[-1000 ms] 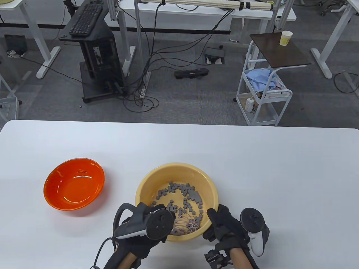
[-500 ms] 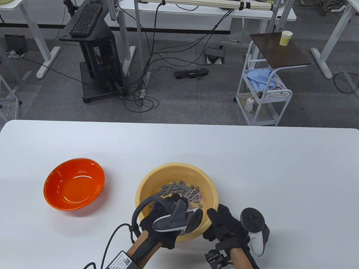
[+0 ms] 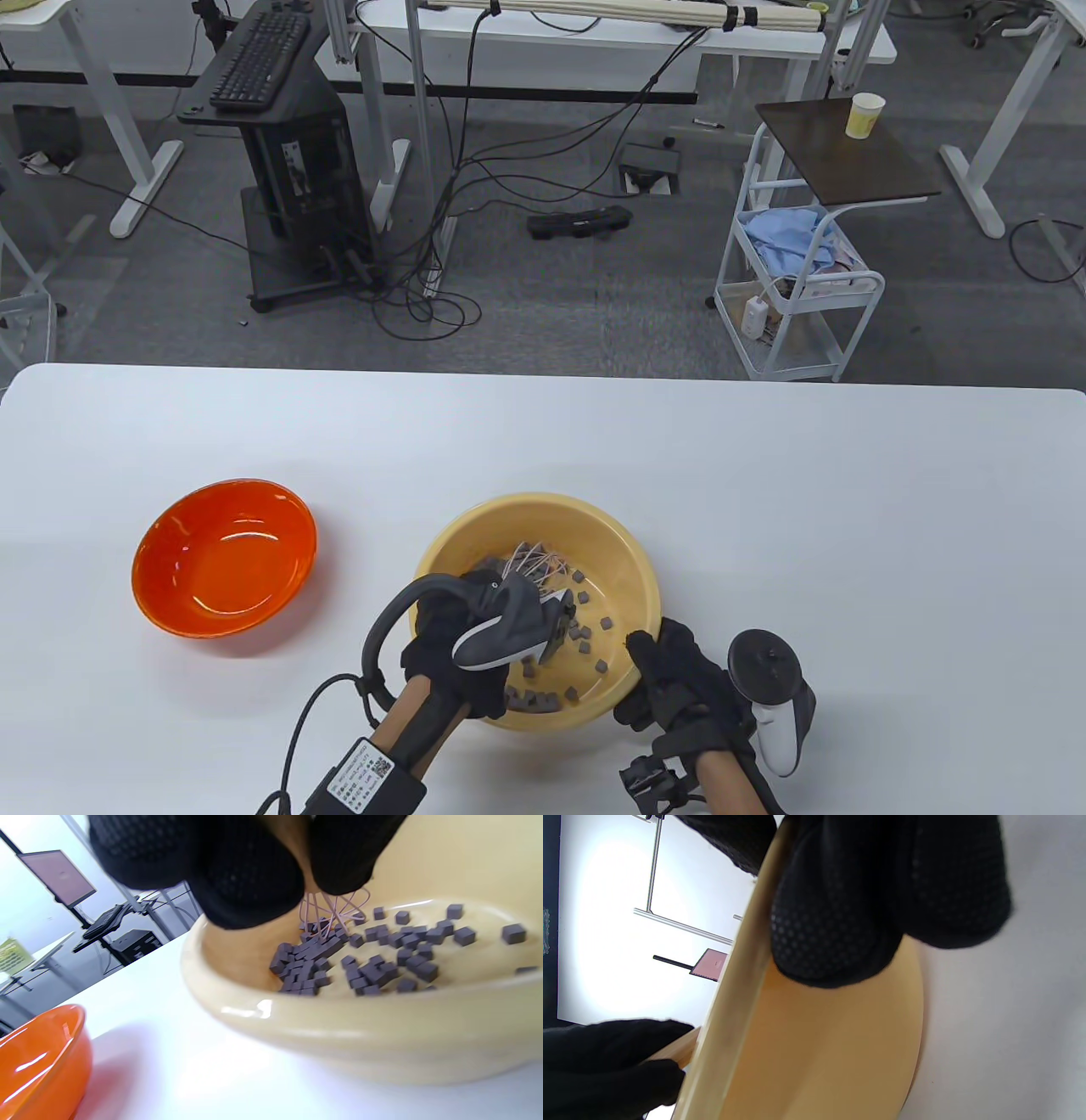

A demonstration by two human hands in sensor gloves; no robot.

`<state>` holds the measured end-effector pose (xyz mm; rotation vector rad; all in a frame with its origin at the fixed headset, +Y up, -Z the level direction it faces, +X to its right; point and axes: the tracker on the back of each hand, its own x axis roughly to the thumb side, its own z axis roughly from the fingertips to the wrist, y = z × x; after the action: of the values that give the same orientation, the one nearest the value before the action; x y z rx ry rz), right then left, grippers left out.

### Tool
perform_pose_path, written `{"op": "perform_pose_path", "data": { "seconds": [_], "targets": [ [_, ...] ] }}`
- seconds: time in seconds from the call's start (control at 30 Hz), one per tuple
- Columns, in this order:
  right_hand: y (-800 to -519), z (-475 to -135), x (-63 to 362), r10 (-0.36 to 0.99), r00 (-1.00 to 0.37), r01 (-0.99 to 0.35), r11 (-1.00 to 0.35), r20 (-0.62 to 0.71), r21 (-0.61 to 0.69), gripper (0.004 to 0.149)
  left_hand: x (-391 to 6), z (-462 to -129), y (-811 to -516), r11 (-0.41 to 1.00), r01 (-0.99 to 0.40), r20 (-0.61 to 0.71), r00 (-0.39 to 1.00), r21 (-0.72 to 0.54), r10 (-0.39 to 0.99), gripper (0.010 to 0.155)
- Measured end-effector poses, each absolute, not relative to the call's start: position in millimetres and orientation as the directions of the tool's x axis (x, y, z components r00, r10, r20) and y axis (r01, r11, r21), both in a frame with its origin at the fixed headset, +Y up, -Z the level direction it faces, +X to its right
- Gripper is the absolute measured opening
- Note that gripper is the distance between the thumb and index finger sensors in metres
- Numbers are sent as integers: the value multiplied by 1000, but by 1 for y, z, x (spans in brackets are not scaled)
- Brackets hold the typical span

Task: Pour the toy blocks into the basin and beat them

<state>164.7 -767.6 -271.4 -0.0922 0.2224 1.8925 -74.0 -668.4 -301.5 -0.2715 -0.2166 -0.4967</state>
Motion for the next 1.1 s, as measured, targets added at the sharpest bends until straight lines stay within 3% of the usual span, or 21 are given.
{"op": "perform_pose_path", "data": {
  "seconds": [0.23,0.5,0.93,1.1],
  "targets": [
    [-768,-272,165,929,-327,-944,-312,-173,110,60,-98,-298,-666,884,444,226,885,-144,-408,57],
    [-768,-271,165,929,-327,-944,-312,-172,111,61,-140,-283,-666,969,241,208,952,-59,-225,57],
    [-768,-271,165,928,-334,-941,-318,-167,112,61,-203,-260,-679,968,-58,178,984,244,14,57],
    [-768,-271,165,926,-338,-940,-323,-166,114,61,-224,-256,-689,963,-105,151,986,249,68,57]
  ]
}}
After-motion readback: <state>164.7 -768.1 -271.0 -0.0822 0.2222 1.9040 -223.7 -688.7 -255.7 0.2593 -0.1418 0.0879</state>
